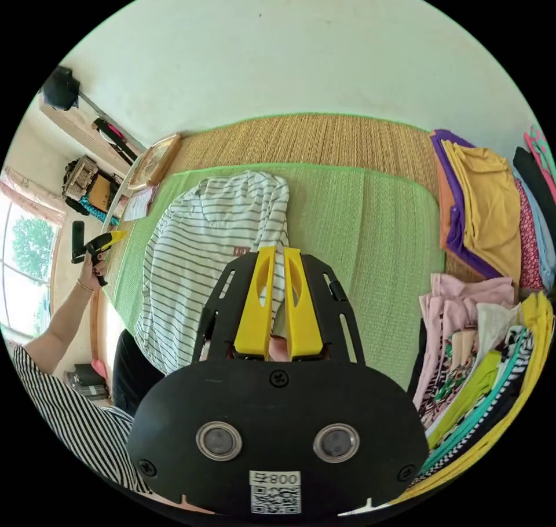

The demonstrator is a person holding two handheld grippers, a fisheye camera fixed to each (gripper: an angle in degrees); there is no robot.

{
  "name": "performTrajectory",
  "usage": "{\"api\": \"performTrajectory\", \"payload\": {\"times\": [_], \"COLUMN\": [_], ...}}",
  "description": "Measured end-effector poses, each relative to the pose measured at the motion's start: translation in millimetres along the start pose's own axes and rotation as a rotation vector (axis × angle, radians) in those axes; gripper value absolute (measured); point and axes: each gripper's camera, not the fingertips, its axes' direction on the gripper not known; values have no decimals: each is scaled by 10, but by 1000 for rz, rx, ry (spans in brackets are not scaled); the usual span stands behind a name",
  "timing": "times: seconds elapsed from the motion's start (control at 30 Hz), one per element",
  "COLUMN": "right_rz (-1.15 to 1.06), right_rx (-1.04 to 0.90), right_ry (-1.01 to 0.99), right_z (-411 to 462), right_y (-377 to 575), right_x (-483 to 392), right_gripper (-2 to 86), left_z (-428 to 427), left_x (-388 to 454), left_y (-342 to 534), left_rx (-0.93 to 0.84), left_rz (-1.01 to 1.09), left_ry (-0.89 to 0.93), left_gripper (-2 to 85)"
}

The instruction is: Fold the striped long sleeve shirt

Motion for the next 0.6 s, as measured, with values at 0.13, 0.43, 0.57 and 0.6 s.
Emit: {"api": "performTrajectory", "payload": {"times": [0.13, 0.43, 0.57, 0.6], "right_rz": [51, 63, 55, 51], "right_rx": [-133, -239, -253, -249], "right_ry": [-22, -1, 78, 97], "right_z": [484, 1001, 1142, 1166], "right_y": [786, 1022, 978, 958], "right_x": [-320, -1309, -1651, -1769], "right_gripper": [64, 75, 72, 70], "left_z": [128, 780, 967, 990], "left_x": [-224, -13, 108, 126], "left_y": [439, 204, -1, -26], "left_rx": [-47, -146, -141, -143], "left_rz": [-168, -230, -231, -228], "left_ry": [-36, -104, -130, -135], "left_gripper": [102, 98, 83, 81]}}
